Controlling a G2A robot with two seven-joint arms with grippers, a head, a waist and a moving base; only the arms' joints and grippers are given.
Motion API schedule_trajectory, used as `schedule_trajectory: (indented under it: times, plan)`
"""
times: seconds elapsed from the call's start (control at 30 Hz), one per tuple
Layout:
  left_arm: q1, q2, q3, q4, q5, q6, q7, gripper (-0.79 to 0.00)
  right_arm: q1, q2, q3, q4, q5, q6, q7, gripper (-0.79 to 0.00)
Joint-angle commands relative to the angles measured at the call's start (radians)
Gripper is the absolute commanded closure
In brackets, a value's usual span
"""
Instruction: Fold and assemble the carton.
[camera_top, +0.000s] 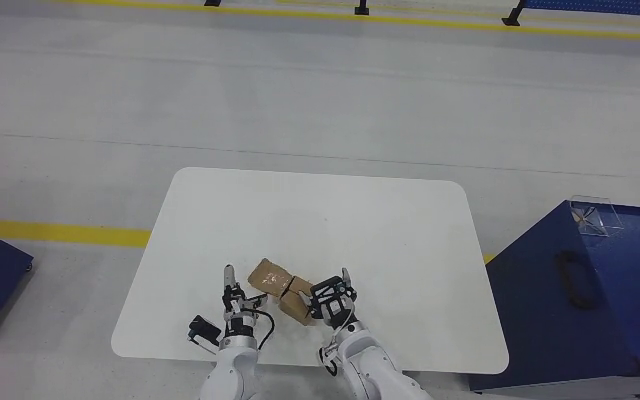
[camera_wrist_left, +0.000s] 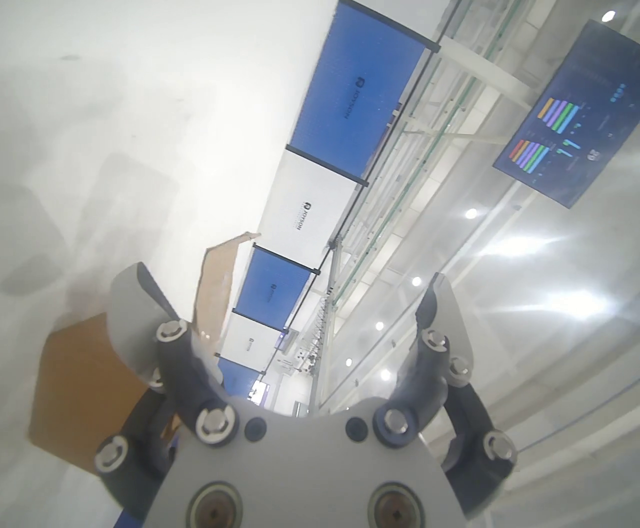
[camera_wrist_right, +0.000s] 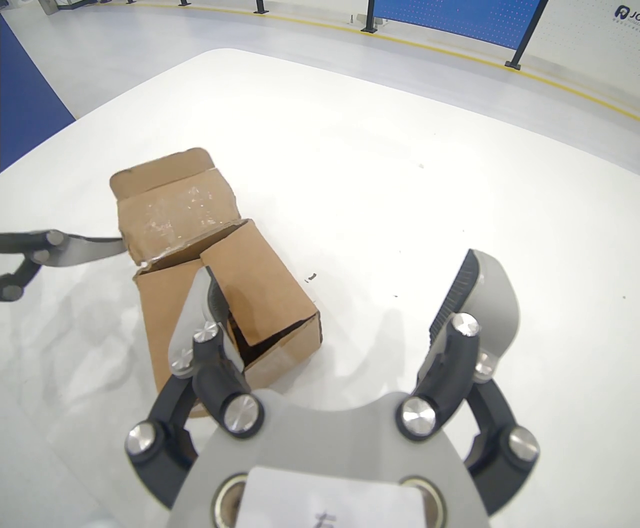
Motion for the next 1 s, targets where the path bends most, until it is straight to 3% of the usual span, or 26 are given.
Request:
schedule_trajectory:
  times: [0.0, 0.2, 0.5, 0.6, 0.97]
  plan:
    - [0.007, -0.003, -0.006, -0.013, 0.019, 0.001, -0.005, -0.785, -0.001, -0.001, 0.002, -0.002, 0.0, 0.001, 0.002, -0.785]
    - [0.007, -0.014, -0.008, -0.034, 0.026, 0.056, -0.038, -0.785, -0.001, -0.005, 0.008, -0.003, -0.009, 0.0, 0.006, -0.785]
    - [0.056, -0.019, -0.058, -0.084, -0.077, 0.278, -0.047, -0.785, -0.009, -0.007, 0.025, -0.022, -0.032, -0.004, 0.021, -0.785]
    - [0.057, -0.022, -0.067, -0.064, -0.088, 0.303, -0.066, -0.785, -0.01, -0.008, 0.026, -0.025, -0.038, -0.006, 0.026, -0.785]
    - [-0.046, -0.058, -0.069, 0.075, -0.196, 0.301, -0.104, -0.785, -0.008, -0.017, 0.021, -0.022, -0.061, -0.011, 0.04, -0.785]
